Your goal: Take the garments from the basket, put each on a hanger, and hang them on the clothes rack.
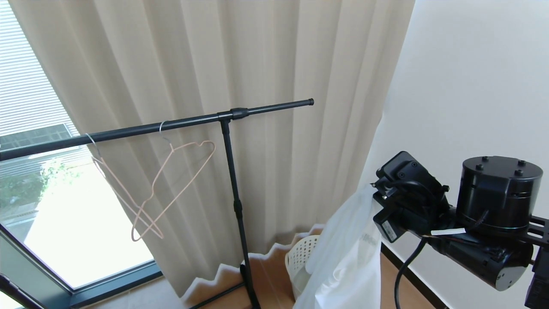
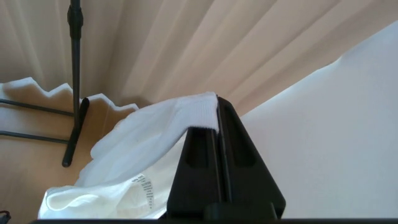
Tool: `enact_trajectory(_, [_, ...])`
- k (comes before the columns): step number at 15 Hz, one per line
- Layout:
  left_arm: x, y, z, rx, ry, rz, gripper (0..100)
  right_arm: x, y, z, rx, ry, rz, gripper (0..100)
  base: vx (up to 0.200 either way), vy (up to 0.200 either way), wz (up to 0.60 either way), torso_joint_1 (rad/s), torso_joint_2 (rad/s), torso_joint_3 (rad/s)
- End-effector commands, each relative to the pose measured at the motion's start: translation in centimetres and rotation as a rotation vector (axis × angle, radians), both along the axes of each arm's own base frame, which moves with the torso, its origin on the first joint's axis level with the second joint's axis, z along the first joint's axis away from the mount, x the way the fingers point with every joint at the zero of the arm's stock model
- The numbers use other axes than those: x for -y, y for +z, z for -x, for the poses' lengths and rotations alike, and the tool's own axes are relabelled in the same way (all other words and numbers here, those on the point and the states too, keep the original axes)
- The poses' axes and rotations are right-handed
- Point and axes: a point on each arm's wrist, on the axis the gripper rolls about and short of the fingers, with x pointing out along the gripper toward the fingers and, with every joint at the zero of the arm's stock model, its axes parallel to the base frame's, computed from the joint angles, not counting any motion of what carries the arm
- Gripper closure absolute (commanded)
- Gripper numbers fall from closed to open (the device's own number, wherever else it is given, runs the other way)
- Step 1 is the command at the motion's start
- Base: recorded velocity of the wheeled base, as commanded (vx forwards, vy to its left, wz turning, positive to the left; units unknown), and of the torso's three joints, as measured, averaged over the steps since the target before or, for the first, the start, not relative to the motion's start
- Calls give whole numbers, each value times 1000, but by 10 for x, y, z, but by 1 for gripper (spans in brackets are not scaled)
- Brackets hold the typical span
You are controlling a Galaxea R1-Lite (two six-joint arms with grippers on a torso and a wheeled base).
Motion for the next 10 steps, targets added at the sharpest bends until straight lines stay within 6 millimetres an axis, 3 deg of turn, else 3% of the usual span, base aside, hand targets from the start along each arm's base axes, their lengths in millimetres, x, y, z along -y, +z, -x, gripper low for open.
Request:
enact_trajectory(1, [0,0,0,-1,0,0,0,1,-1,1,-2,1,1,100,0,0,0,154,-349,-183])
enact_trajectory(5, [0,0,0,-1,0,-2,0,2,2,3,6,0,-4,100,0,0,0,26,-64,-26])
enact_trajectory(10, [0,0,0,1,-2,-2,0,5,8,6,24,-2,-18,100,0,0,600,4,1,0])
